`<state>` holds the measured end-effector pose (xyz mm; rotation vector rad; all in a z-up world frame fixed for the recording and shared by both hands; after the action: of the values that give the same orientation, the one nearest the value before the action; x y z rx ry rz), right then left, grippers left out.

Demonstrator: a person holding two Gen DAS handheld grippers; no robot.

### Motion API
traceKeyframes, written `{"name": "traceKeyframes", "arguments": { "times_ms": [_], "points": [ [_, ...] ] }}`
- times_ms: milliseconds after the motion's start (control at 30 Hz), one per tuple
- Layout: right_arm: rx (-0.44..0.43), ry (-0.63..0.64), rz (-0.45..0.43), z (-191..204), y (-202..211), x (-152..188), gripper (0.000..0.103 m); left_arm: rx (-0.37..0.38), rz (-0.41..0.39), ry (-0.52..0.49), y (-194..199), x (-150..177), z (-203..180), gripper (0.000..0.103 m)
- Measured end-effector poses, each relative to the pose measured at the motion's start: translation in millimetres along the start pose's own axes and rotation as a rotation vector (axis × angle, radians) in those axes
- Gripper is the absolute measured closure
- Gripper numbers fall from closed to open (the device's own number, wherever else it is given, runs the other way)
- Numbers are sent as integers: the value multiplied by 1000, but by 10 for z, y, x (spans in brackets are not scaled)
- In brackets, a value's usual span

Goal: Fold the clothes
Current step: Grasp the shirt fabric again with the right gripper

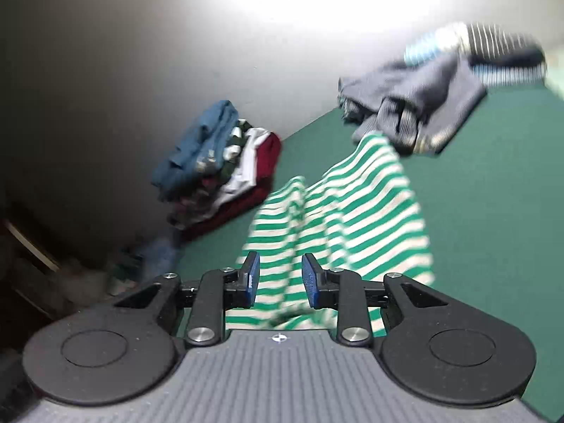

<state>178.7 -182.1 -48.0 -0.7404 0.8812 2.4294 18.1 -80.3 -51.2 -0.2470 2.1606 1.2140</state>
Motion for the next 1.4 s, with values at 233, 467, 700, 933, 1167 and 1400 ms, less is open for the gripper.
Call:
{"name": "traceKeyframes", "arguments": {
  "times_ms": [233,467,700,933,1167,1400],
  "points": [
    [108,302,199,128,-162,655,85,-77,43,77,-250,283,1,2],
    [211,404,214,-115,-268,739,94,-153,27,11,-44,447,-129,1],
    [232,463,147,134,279,726,85,-245,-35,61,494,647,77,1],
    [392,457,165,112,726,1170,83,-353,-4,125,486,928,455,1],
    [521,419,162,85,1028,1638,74,-290,58,47,293,1201,435,1],
    [582,436,162,163,1166,1971,75,-247,75,-12,325,1266,380,1]
  ]
}}
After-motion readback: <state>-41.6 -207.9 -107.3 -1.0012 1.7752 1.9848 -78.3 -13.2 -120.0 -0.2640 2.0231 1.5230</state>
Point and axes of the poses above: each gripper's, at about its wrist camera, not at the fingertips, and y roughly against the way its jaws point, z to its left, x to its underside, the point moved 10 cm from there along -y, roughly the way its jaws point, and after that the axes turned 3 degrees about y, right-handed, at the moved point
